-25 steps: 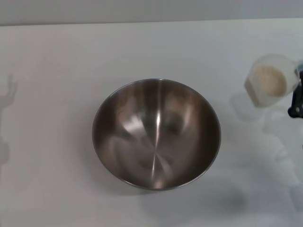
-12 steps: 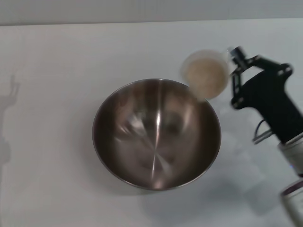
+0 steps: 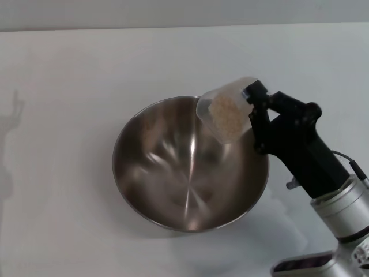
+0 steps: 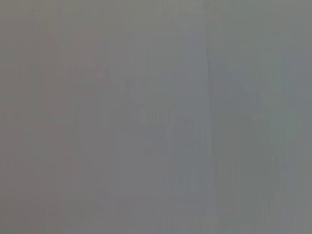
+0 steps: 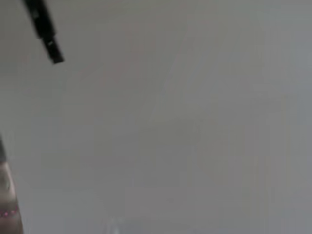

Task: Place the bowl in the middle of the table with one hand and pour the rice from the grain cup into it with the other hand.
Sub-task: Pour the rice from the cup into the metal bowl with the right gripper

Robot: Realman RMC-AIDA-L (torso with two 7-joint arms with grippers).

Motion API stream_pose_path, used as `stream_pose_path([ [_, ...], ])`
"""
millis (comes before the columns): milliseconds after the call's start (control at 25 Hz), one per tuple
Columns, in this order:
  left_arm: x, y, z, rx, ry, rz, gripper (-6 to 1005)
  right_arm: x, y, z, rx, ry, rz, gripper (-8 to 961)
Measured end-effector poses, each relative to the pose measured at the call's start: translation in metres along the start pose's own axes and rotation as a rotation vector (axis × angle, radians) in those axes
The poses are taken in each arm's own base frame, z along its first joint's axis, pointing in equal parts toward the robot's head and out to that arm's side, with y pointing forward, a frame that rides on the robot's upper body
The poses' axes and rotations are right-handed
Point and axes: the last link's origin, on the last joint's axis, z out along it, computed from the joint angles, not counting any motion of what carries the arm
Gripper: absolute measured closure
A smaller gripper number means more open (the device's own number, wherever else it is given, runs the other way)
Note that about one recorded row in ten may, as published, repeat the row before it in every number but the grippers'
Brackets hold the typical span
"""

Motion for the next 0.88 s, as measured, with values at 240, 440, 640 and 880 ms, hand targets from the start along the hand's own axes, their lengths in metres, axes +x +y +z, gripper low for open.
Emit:
stream_pose_path([
  [240,0.000,0.000,0.001,-0.002,0.001,0.000,170,-0.009,0.008,0.002,-0.042,-0.047,-0.238,943],
  [440,0.000,0.000,0.001,-0.001,0.001,0.000,170,-0.013,0.019,0.005,-0.105,-0.069,-0.454,943],
  [640,0.000,0.000,0.001,-0.001,0.000,0.001,170,-0.021,0.023,0.008,-0.119,-0.095,-0.570,943],
  [880,0.000,0.000,0.001,-0.002,0.000,0.001,170,-0.030,0.024,0.008,-0.113,-0.129,-0.659,943],
])
